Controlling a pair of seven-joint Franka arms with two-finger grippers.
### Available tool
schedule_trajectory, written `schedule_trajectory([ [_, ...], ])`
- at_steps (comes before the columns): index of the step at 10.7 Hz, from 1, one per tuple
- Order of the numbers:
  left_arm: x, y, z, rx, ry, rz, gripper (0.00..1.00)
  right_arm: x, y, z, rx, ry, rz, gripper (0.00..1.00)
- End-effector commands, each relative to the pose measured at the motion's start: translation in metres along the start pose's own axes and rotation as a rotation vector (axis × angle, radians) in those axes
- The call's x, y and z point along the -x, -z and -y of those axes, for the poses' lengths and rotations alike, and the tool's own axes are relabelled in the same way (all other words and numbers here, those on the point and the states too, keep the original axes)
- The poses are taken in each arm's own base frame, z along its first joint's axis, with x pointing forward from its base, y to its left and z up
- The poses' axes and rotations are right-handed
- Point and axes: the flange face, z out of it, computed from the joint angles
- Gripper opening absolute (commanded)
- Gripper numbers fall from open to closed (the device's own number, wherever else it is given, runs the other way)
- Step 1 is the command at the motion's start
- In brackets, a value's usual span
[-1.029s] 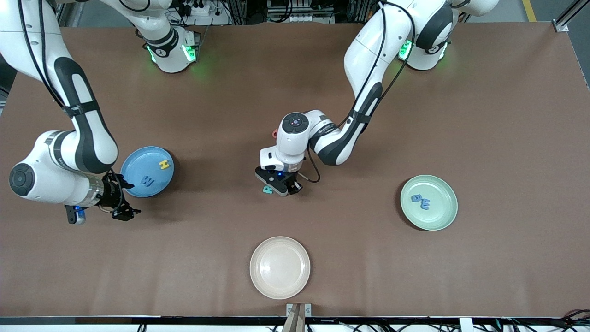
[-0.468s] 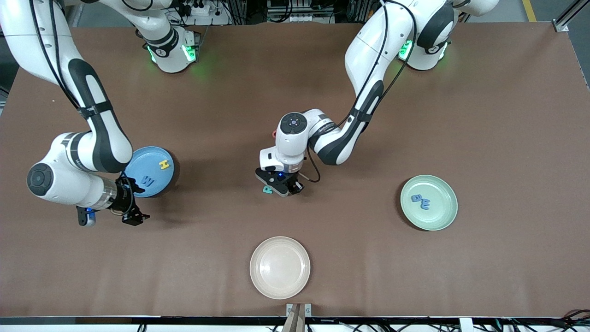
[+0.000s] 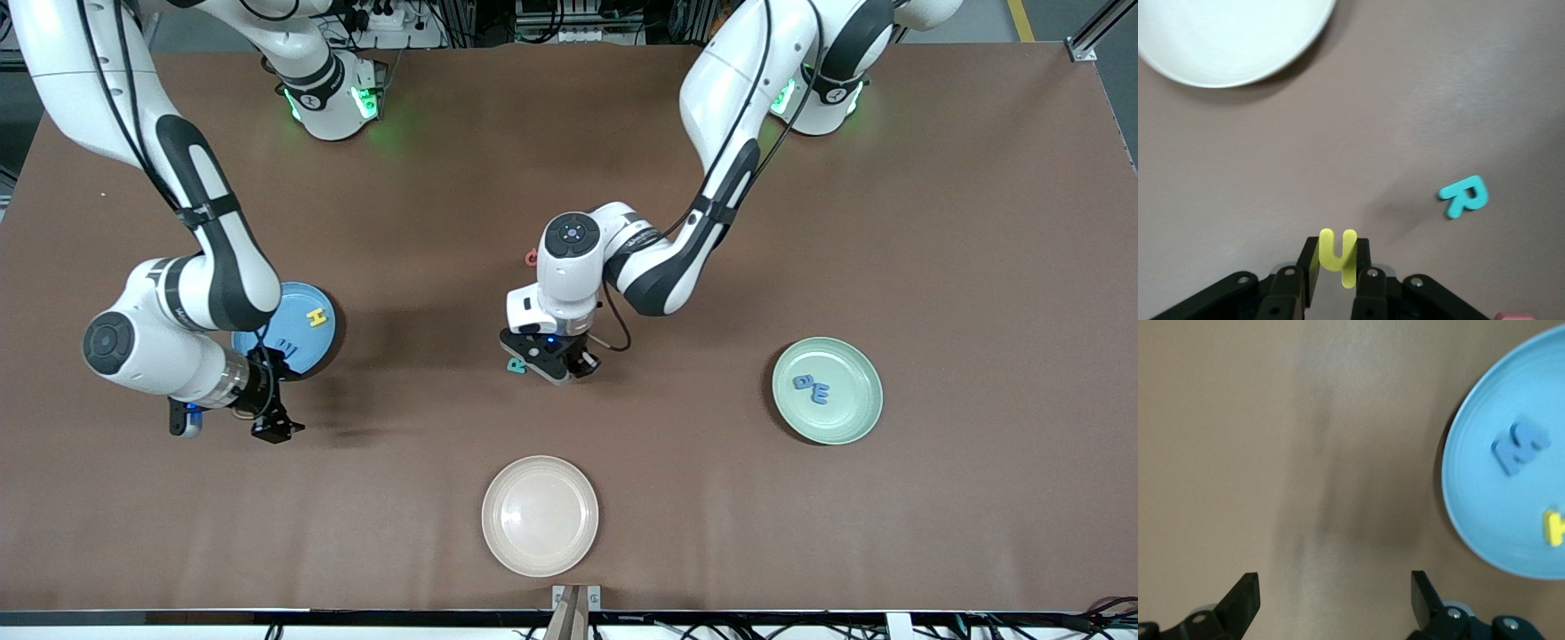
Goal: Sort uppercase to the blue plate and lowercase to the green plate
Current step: 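Carry the y to the green plate while the right gripper reaches R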
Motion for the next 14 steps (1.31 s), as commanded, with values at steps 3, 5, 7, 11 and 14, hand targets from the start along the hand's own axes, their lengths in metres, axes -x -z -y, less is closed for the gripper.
schedule_trajectory([
  [3,0.014,0.038,0.07,-0.06,0.084,0.097,0.21,0.058,0.001,0.024,-0.044,-0.127,0.017,1.0],
  [5,0.031,0.049,0.106,-0.072,0.125,0.125,0.2,0.087,0.017,0.046,-0.093,-0.199,0.033,1.0],
  [7,0.052,0.059,0.153,-0.085,0.175,0.154,0.2,0.125,0.011,0.06,-0.103,-0.229,0.042,1.0],
  [11,0.092,0.078,0.232,-0.097,0.215,0.189,0.21,0.187,-0.015,0.063,-0.085,-0.305,0.054,1.0],
  [14,0.124,0.083,0.306,-0.095,0.197,0.204,0.2,0.224,-0.044,0.052,-0.038,-0.326,0.037,1.0],
])
